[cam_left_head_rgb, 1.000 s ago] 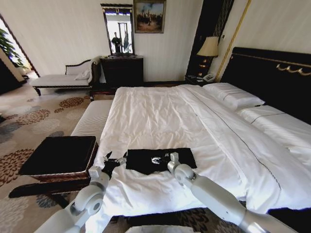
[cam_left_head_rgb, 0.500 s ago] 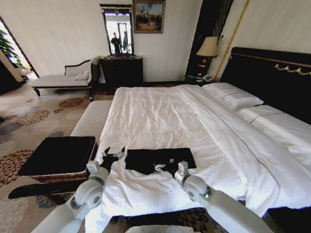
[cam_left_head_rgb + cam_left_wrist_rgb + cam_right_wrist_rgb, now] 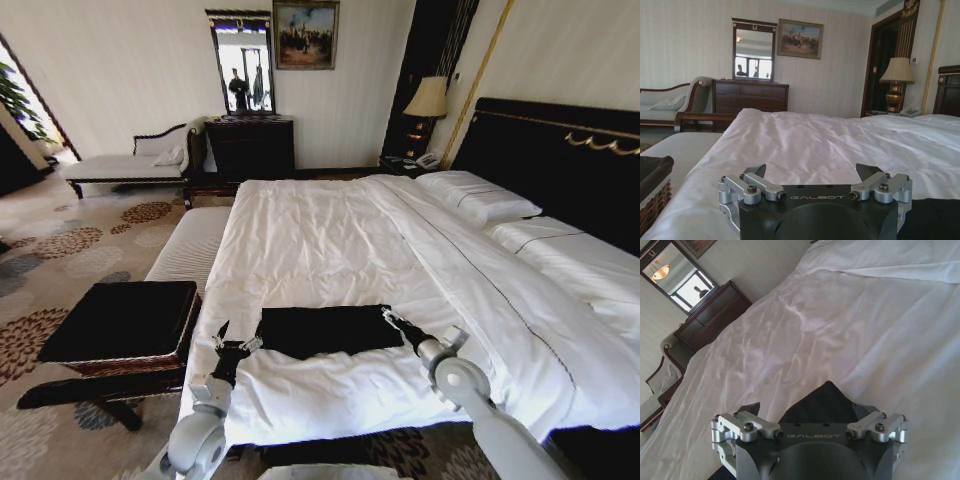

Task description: Fold the clothes on the bed and place them into the basket.

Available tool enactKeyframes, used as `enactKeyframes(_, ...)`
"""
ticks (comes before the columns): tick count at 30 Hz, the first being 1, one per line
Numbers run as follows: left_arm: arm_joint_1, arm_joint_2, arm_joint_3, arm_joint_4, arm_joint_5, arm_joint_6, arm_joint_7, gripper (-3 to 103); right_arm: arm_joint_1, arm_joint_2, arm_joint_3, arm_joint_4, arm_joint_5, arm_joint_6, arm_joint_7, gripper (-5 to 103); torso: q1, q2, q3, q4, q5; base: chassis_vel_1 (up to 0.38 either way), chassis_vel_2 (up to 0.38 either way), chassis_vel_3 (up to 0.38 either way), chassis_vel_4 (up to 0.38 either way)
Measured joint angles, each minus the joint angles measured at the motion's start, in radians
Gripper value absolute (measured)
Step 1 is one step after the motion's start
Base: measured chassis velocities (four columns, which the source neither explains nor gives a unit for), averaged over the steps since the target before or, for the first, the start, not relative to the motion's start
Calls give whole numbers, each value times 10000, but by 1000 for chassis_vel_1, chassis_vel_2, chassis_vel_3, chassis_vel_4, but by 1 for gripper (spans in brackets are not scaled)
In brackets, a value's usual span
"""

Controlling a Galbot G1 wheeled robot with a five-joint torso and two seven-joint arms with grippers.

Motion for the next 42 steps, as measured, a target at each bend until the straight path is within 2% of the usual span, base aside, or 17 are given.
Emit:
enactKeyframes(4, 274, -176, -279, -219, -160, -62, -10, 100, -161, 398, 81, -292, 88, -120, -205, 100, 0, 0, 0, 3, 3, 0, 0, 0, 0)
enactKeyframes(7, 484, -271, -459, -398, -197, -58, -40, 100, 33, 1002, -20, -599, 362, -206, -262, 100, 1, 0, 1, 4, 0, 0, 0, 0, 0)
enactKeyframes(12, 735, -285, -566, -682, -193, 24, -67, 100, 258, 1618, -143, -805, 465, -275, -170, 100, 1, 0, 1, 6, 2, 0, 0, 0, 0)
enactKeyframes(19, 719, -362, -542, -730, -168, 75, -94, 100, -84, 1748, 373, -735, -67, -245, -82, 100, 2, 0, 1, 2, -1, 0, 0, 0, 0)
enactKeyframes(24, 532, -383, -383, -679, -121, 190, -102, 100, -581, 1546, 834, -780, -525, -133, -266, 100, 1, 0, 1, 0, -3, 0, 0, 0, 0)
enactKeyframes(28, 493, -395, -343, -701, -49, 297, -115, 100, -500, 1656, 648, -996, -433, -162, -359, 100, 1, 0, 1, 1, -2, 0, 0, 0, 0)
enactKeyframes(34, 737, -285, -455, -960, -96, 433, -173, 100, 203, 2214, 70, -1562, 345, -189, -359, 100, 1, 0, 1, 3, -2, 0, 0, 0, 0)
enactKeyframes(41, 881, -318, -526, -1064, -114, 475, -215, 100, 616, 2547, -209, -1781, 573, -123, -362, 100, 1, -1, 1, 3, -3, 0, 0, 0, 0)
enactKeyframes(42, 859, -337, -516, -1081, -128, 522, -221, 100, 722, 2605, -221, -1911, 627, -70, -362, 103, 2, -1, 1, 3, -2, 0, 0, 0, 0)
